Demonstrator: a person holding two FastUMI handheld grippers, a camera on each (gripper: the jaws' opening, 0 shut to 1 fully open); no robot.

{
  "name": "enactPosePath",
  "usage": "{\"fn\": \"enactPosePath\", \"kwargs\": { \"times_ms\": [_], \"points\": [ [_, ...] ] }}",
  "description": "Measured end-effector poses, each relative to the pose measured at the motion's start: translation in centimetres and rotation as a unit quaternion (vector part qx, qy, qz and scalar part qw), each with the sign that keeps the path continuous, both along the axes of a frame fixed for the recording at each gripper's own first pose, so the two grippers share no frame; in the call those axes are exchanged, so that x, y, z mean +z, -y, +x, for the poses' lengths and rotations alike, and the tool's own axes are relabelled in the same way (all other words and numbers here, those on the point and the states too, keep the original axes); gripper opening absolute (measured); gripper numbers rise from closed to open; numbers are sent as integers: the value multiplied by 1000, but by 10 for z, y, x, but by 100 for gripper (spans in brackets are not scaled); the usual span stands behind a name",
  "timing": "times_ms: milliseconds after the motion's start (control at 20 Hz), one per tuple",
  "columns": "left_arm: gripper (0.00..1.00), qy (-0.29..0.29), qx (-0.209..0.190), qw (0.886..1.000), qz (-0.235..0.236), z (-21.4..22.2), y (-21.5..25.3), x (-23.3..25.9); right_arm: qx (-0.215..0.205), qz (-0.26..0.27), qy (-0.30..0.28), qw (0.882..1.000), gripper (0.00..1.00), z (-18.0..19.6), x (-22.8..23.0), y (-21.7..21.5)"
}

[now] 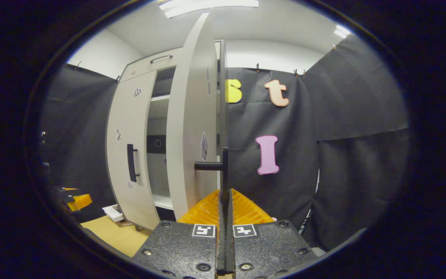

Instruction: Open the right door of the double-door shoe cabinet with the right hand, and open the left door with the left hand.

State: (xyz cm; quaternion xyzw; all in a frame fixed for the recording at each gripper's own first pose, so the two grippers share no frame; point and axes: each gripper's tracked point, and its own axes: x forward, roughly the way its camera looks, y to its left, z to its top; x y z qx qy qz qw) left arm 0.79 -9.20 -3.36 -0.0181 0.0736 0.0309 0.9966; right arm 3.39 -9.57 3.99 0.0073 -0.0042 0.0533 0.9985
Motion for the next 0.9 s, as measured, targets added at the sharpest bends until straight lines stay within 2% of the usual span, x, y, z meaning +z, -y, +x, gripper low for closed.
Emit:
{"fn": "enactPosePath", "kwargs": {
  "times_ms": [100,250,450,650,900],
  "points": [
    [95,1,3,1000,-3,0,-5,1,-10,8,-5,1000,4,-10,-4,3],
    [95,4,2,1000,-4,0,-8,2,-18,26,-4,999,4,-43,-7,2],
    [95,-6,-14,1000,-17,5,-2,-3,-14,9,1,1000,4,-82,-3,-17],
    [95,-1,-35,999,-13,5,6,0,20,5,-1,1000,4,-79,-11,-64],
    [95,7,-37,999,-7,-2,2,6,32,3,-13,999,4,-48,-32,-101]
  ]
}}
